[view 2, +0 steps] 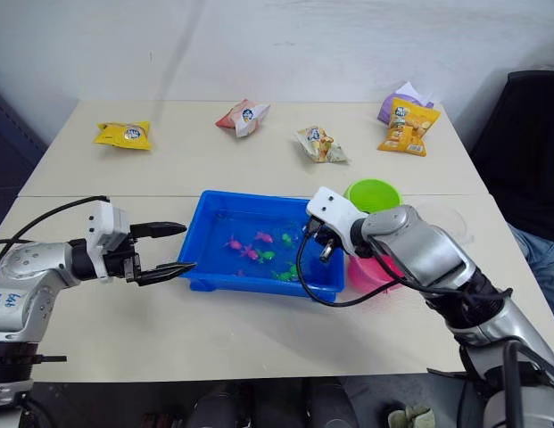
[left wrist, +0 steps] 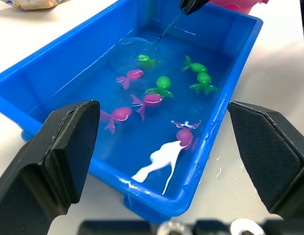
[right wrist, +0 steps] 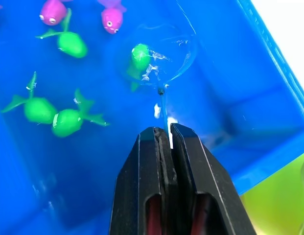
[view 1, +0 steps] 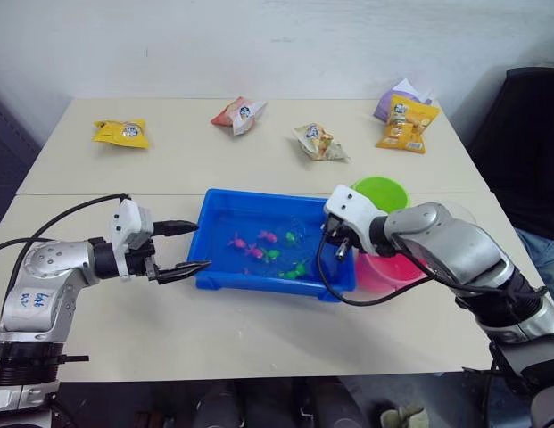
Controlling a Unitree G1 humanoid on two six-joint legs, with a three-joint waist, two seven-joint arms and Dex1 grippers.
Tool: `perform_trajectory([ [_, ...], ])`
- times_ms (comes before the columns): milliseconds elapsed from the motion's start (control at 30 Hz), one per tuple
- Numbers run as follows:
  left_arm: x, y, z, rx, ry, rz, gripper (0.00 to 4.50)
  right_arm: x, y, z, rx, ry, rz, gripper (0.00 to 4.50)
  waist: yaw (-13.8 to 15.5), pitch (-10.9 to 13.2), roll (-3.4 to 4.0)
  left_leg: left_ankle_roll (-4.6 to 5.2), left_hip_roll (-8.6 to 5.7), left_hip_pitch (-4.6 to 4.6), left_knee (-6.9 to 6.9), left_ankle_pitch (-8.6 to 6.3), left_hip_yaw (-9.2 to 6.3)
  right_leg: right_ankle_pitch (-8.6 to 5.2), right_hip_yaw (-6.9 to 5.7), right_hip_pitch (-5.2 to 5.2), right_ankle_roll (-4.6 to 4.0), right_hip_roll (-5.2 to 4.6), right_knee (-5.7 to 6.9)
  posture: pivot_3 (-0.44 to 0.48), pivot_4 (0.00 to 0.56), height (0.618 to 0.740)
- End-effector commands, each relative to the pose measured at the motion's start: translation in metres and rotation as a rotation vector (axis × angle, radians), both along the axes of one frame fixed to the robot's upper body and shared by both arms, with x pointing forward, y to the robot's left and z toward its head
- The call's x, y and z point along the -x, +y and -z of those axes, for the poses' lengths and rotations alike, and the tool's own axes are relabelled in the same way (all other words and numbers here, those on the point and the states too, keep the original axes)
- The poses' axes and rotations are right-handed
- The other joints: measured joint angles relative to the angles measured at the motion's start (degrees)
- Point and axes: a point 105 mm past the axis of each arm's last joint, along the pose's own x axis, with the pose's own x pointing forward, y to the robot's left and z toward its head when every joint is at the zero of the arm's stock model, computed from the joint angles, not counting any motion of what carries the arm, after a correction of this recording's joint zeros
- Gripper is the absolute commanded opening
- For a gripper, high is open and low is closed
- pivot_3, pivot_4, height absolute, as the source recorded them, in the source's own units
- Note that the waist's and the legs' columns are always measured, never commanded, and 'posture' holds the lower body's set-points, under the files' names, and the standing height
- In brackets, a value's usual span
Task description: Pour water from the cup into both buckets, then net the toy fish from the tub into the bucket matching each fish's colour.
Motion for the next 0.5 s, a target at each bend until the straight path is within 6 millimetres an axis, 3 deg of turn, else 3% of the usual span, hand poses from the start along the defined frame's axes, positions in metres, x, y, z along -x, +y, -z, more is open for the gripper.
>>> perform_trajectory([
  [33, 0.002, 0.006, -0.009, -0.008, -0.039, -0.020, 4.48, -0.002, 0.012, -0.013, -0.024, -0.049, -0.045, 0.00, 0.0, 0.0, 0.00, 0.00, 0.00, 0.00, 0.00, 0.00, 0.00, 0.00, 0.00, 0.00, 0.00, 0.00, 0.01, 0.000, 0.150, 0.739],
  [200, 0.003, 0.009, -0.008, -0.011, -0.037, -0.035, 4.48, -0.001, 0.023, -0.015, -0.067, -0.038, -0.062, 0.00, -0.1, 0.0, 0.00, 0.00, 0.00, 0.00, 0.00, 0.00, 0.00, 0.00, 0.00, 0.00, 0.00, -0.01, 0.00, 0.000, 0.150, 0.739],
  [500, 0.004, 0.017, -0.008, -0.018, -0.036, -0.063, 4.48, 0.006, 0.021, -0.026, -0.229, 0.031, -0.035, 0.00, -0.1, 0.0, 0.01, 0.00, 0.00, 0.00, -0.02, 0.00, -0.01, 0.00, -0.01, 0.00, 0.00, -0.02, 0.00, 0.000, 0.150, 0.739],
])
